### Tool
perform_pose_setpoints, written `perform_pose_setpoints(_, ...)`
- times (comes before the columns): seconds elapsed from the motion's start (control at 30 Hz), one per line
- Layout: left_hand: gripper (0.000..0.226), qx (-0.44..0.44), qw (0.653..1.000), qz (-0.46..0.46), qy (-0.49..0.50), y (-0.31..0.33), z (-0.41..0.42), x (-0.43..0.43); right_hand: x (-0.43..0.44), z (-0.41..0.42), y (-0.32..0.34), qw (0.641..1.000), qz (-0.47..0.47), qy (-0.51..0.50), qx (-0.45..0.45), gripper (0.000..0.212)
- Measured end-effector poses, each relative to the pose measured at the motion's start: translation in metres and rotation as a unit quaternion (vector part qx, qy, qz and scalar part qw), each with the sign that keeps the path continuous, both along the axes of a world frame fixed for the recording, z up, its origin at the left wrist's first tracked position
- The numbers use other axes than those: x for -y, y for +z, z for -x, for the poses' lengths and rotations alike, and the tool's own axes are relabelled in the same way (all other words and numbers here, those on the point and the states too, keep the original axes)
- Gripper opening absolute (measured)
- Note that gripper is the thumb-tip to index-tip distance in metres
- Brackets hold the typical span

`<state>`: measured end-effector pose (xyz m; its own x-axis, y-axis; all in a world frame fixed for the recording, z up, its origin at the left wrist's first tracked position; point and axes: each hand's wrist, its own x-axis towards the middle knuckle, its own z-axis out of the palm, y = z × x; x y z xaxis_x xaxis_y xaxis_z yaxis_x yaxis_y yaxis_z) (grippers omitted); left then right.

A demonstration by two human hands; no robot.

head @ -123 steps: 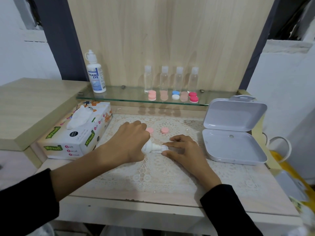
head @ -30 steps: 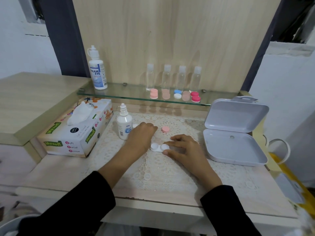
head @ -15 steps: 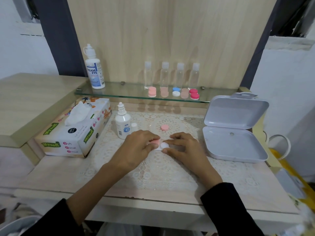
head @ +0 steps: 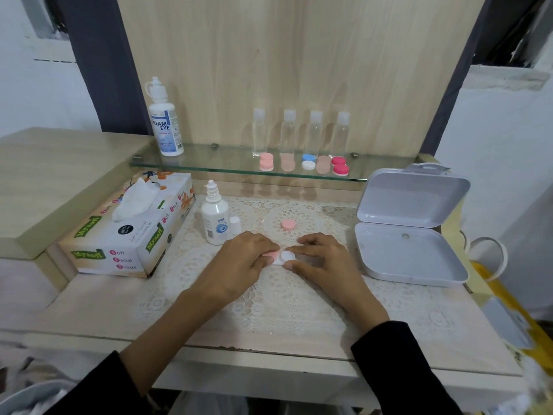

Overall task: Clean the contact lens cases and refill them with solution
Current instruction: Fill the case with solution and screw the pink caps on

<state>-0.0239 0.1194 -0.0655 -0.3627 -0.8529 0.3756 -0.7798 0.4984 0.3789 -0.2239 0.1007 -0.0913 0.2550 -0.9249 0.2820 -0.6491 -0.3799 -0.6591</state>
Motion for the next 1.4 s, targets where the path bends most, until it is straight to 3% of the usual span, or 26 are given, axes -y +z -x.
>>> perform_pose_setpoints(0.17, 0.033, -0.020, 1.000, -0.012, -0.001, -0.0013, -0.0019, 0.0015, -0.0011, -0.0002, 0.0005, 1.000, 0.000, -0.001, 0.003, 0.032)
perform_pose_setpoints(0.33, 0.043, -0.031, 0.997, -0.009, 0.064, -0.0007, 0.0003, 0.0021, -0.0021, -0.0001, 0.0001, 1.000, 0.000, -0.001, 0.015, 0.030)
perform_pose_setpoints(0.53, 0.029, -0.010, 0.998, -0.042, 0.052, 0.0001, 0.0026, 0.0063, -0.0019, -0.0011, 0.0016, 1.000, -0.005, -0.003, 0.004, 0.031)
perform_pose_setpoints(0.67, 0.034, -0.033, 0.998, -0.060, 0.015, -0.0003, -0.0007, 0.0069, -0.0011, -0.0005, 0.0014, 1.000, -0.002, -0.003, 0.001, 0.032)
perform_pose_setpoints(0.8, 0.044, -0.042, 0.996, -0.048, 0.059, 0.0021, -0.0001, 0.0049, -0.0011, 0.0004, 0.0000, 1.000, 0.000, -0.001, 0.003, 0.032)
perform_pose_setpoints(1.0, 0.030, -0.040, 0.995, -0.046, 0.078, -0.0011, 0.0028, 0.0051, -0.0015, -0.0002, 0.0003, 1.000, 0.005, -0.001, 0.006, 0.031)
perform_pose_setpoints(1.4, 0.031, -0.040, 0.996, -0.054, 0.058, -0.0044, -0.0002, 0.0084, -0.0022, -0.0005, 0.0024, 1.000, 0.001, 0.002, 0.007, 0.031)
